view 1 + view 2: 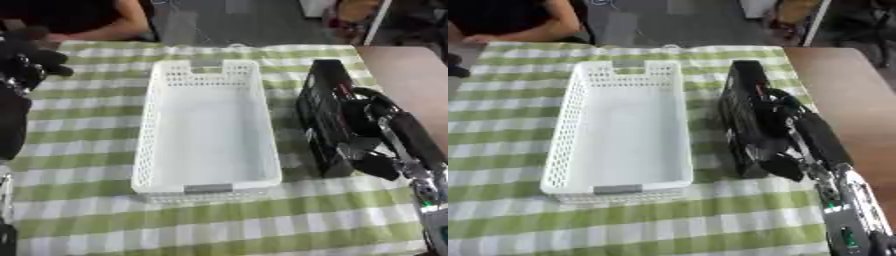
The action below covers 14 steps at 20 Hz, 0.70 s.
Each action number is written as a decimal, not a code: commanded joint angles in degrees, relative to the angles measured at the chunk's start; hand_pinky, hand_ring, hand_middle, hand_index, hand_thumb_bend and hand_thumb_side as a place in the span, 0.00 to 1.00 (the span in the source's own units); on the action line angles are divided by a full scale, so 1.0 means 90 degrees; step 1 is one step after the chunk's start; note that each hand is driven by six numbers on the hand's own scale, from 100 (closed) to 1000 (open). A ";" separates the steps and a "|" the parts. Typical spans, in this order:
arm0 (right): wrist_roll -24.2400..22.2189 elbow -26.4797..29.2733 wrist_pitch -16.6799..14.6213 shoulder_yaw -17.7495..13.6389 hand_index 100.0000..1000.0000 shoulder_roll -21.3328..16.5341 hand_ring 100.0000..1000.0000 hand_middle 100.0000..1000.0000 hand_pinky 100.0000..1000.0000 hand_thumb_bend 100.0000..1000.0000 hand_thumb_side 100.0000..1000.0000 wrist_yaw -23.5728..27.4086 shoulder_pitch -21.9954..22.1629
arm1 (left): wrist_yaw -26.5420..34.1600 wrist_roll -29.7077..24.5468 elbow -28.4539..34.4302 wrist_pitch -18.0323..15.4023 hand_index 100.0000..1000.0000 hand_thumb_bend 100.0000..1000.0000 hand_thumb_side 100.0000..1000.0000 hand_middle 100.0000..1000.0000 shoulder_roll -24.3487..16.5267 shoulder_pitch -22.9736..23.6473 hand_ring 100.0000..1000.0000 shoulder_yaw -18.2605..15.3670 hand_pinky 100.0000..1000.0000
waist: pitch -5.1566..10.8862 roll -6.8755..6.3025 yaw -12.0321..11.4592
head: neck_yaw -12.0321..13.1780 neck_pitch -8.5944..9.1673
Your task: Pick up objects on the table and place them in the box.
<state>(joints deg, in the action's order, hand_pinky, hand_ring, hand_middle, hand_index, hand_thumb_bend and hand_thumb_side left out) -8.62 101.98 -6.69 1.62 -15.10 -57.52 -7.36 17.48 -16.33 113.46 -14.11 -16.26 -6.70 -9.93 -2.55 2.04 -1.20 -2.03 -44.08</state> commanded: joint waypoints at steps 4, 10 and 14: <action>0.0122 0.0101 0.0092 -0.0064 0.83 0.0013 0.77 0.92 0.56 0.27 0.54 -0.0503 0.0042 | 0.0017 -0.0021 0.0125 -0.0006 0.70 0.46 0.79 0.78 -0.0031 -0.0063 0.63 0.0007 0.62 | 0.0033 -0.0016 -0.0004 | -0.0043 -0.0004; 0.0251 0.0110 0.0162 -0.0062 0.82 0.0051 0.75 0.91 0.52 0.17 0.42 -0.0496 0.0058 | 0.0013 -0.0019 0.0125 -0.0003 0.70 0.46 0.79 0.78 -0.0029 -0.0063 0.63 0.0003 0.62 | 0.0028 -0.0013 -0.0009 | -0.0041 -0.0004; 0.0359 0.0070 0.0200 -0.0066 0.81 0.0077 0.73 0.91 0.49 0.05 0.24 -0.0305 0.0080 | 0.0014 -0.0021 0.0125 0.0000 0.70 0.46 0.79 0.78 -0.0026 -0.0063 0.63 0.0003 0.62 | 0.0029 -0.0012 -0.0010 | -0.0038 -0.0004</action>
<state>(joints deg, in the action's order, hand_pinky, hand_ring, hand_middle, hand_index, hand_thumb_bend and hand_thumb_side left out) -5.67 102.30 -4.98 1.19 -14.14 -60.83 -6.81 17.48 -16.33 113.46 -14.11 -16.25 -6.70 -9.93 -2.64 2.06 -1.20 -2.03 -44.08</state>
